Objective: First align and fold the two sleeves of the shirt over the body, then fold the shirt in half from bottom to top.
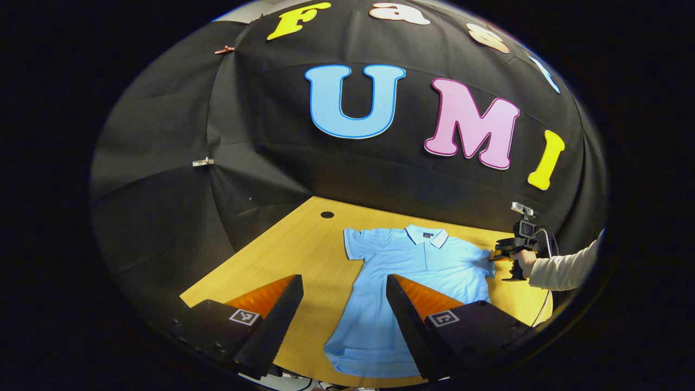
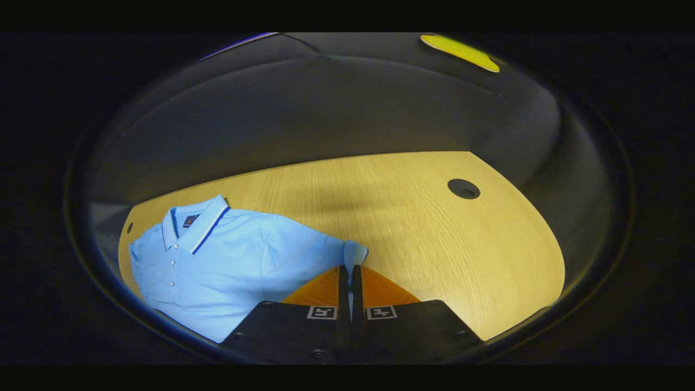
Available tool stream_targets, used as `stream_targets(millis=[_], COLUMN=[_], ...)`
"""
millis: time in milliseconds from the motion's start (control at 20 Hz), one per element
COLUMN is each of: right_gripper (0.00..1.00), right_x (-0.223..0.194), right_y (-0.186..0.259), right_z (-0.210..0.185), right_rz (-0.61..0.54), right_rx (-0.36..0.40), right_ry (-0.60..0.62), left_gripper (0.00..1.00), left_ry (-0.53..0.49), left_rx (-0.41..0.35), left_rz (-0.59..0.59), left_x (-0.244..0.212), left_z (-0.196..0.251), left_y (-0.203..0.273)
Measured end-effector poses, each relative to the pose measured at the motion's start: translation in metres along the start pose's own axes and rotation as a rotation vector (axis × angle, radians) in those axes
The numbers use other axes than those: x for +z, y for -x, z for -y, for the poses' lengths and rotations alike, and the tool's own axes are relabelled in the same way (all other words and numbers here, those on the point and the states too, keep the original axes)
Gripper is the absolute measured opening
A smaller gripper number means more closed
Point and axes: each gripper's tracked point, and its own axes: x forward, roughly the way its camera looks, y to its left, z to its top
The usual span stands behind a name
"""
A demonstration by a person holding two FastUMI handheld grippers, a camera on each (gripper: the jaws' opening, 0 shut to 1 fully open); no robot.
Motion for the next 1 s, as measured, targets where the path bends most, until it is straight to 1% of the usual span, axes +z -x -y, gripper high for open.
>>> stream_targets(millis=[50, 100, 150, 250, 300, 350, 400, 450, 500, 550, 600, 650, 750, 800, 850, 900, 950, 1000], right_gripper=[0.05, 0.00, 0.10, 0.10, 0.00, 0.00, 0.05, 0.05, 0.10, 0.05, 0.00, 0.10, 0.10, 0.05, 0.05, 0.10, 0.04, 0.28], right_x=[0.008, 0.015, 0.023, 0.032, 0.036, 0.041, 0.046, 0.050, 0.053, 0.056, 0.056, 0.057, 0.051, 0.046, 0.041, 0.033, 0.025, 0.017], right_y=[0.007, 0.014, 0.021, 0.033, 0.039, 0.044, 0.048, 0.052, 0.055, 0.057, 0.058, 0.058, 0.059, 0.058, 0.056, 0.055, 0.058, 0.059], right_z=[-0.003, -0.008, -0.015, -0.029, -0.035, -0.043, -0.052, -0.065, -0.078, -0.092, -0.107, -0.121, -0.151, -0.162, -0.175, -0.188, -0.200, -0.211], right_rz=[0.019, 0.038, 0.058, 0.080, 0.088, 0.095, 0.103, 0.110, 0.115, 0.118, 0.119, 0.119, 0.112, 0.105, 0.099, 0.086, 0.069, 0.060], right_rx=[0.001, 0.005, 0.010, 0.018, 0.022, 0.026, 0.030, 0.040, 0.047, 0.057, 0.067, 0.075, 0.095, 0.095, 0.101, 0.117, 0.133, 0.152], right_ry=[0.005, 0.003, -0.001, -0.014, -0.009, 0.002, 0.016, 0.027, 0.036, 0.044, 0.054, 0.066, 0.095, 0.114, 0.131, 0.142, 0.151, 0.164], left_gripper=[0.97, 0.96, 0.96, 0.96, 0.96, 0.97, 0.96, 0.97, 0.96, 0.97, 0.97, 0.97, 0.97, 0.97, 0.97, 0.97, 0.97, 1.00], left_ry=[0.003, 0.006, 0.009, 0.013, 0.017, 0.021, 0.024, 0.026, 0.029, 0.034, 0.042, 0.052, 0.070, 0.075, 0.076, 0.075, 0.074, 0.073], left_rx=[-0.004, -0.010, -0.017, -0.024, -0.027, -0.031, -0.033, -0.033, -0.029, -0.025, -0.019, -0.015, -0.005, 0.001, 0.006, 0.009, 0.009, 0.003], left_rz=[0.001, 0.001, 0.001, 0.001, 0.002, 0.006, 0.007, 0.007, 0.005, 0.002, -0.005, -0.009, -0.015, -0.016, -0.016, -0.014, -0.013, -0.010], left_x=[0.000, 0.000, 0.000, -0.001, -0.001, -0.001, -0.001, -0.003, -0.005, -0.009, -0.011, -0.014, -0.017, -0.018, -0.019, -0.019, -0.019, -0.017], left_z=[-0.003, -0.004, -0.005, -0.010, -0.013, -0.016, -0.020, -0.025, -0.032, -0.039, -0.046, -0.052, -0.066, -0.072, -0.078, -0.083, -0.085, -0.086], left_y=[0.000, -0.001, -0.001, -0.003, -0.004, -0.004, -0.004, -0.004, -0.004, -0.003, -0.003, -0.003, -0.001, -0.001, -0.002, -0.003, -0.006, -0.011])
